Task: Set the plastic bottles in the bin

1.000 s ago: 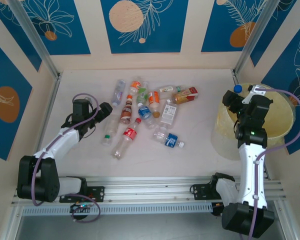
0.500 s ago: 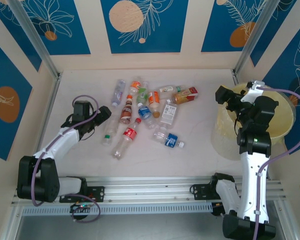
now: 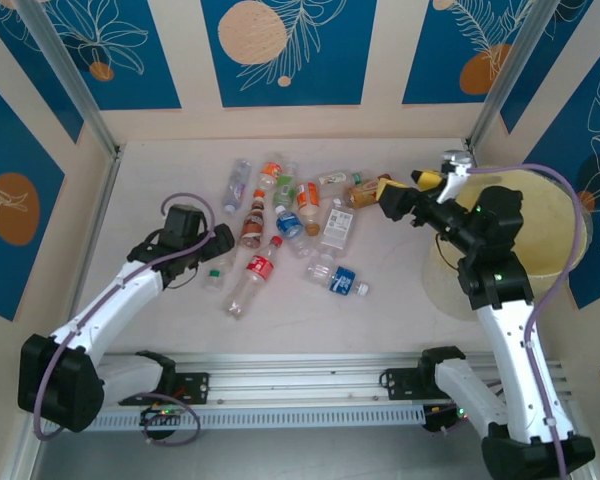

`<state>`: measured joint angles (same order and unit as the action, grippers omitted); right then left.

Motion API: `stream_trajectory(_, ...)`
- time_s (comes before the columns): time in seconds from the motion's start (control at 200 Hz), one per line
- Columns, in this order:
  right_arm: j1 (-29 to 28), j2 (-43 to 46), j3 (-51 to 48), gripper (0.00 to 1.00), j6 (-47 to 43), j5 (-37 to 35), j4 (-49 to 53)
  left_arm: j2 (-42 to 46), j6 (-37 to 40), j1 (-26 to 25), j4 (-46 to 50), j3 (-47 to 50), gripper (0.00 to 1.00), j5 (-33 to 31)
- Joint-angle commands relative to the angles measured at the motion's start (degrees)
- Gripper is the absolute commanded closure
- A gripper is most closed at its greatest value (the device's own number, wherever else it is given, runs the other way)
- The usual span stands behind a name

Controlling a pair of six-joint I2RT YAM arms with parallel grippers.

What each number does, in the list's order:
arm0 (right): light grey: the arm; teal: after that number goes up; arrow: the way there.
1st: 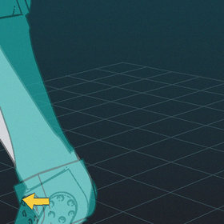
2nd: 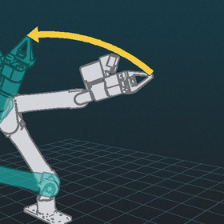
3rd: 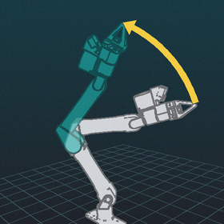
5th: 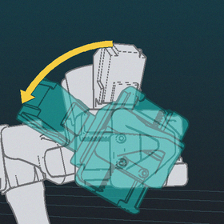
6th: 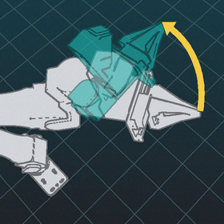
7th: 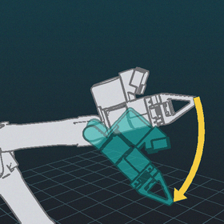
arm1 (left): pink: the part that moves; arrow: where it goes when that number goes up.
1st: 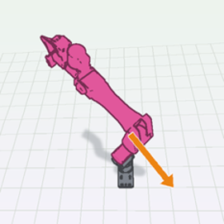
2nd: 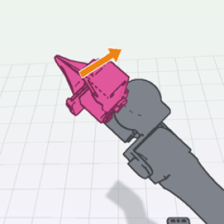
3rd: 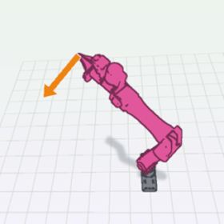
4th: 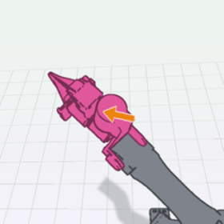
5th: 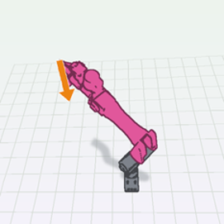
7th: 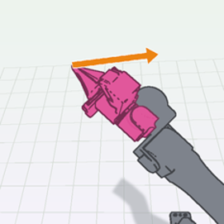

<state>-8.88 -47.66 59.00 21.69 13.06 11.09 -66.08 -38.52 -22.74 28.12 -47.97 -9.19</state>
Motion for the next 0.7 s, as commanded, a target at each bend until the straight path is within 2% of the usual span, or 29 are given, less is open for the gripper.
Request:
stream_trajectory(0.0, -5.1, -2.4, -1.5, 0.01, -0.2, -6.3, -1.3, 1.0, 3.4, -5.3, 9.5, -2.6, 0.00, -9.7)
stream_trajectory(0.05, -7.3, -3.3, -2.1, 0.01, -0.5, -9.8, -1.5, 0.7, 4.0, -5.7, 9.8, -2.0, 0.00, -10.8)
stream_trajectory(0.125, -9.3, -4.7, -3.1, 0.01, -0.2, -13.5, -2.2, -1.5, 6.3, -5.6, 9.0, -1.7, 0.00, -9.3)
stream_trajectory(0.255, -10.4, -6.4, -3.2, 0.01, -0.9, -16.1, -1.2, -9.3, 9.6, -4.4, 9.5, -4.7, 0.00, -9.9)
stream_trajectory(0.4, -10.6, -6.5, -2.7, 0.00, -1.7, -17.9, 0.5, -16.4, 13.6, -2.1, 6.8, -7.7, 0.00, -3.1)
stream_trajectory(0.6, -10.5, -4.9, -3.6, 0.01, -2.3, -20.0, 1.8, -21.1, 16.1, -1.3, 3.8, -8.6, 0.01, -3.2)
stream_trajectory(0.695, -10.5, -4.5, -3.8, 0.01, -2.1, -20.2, 2.2, -22.9, 16.1, 1.5, 0.3, -6.9, 0.03, 2.4)
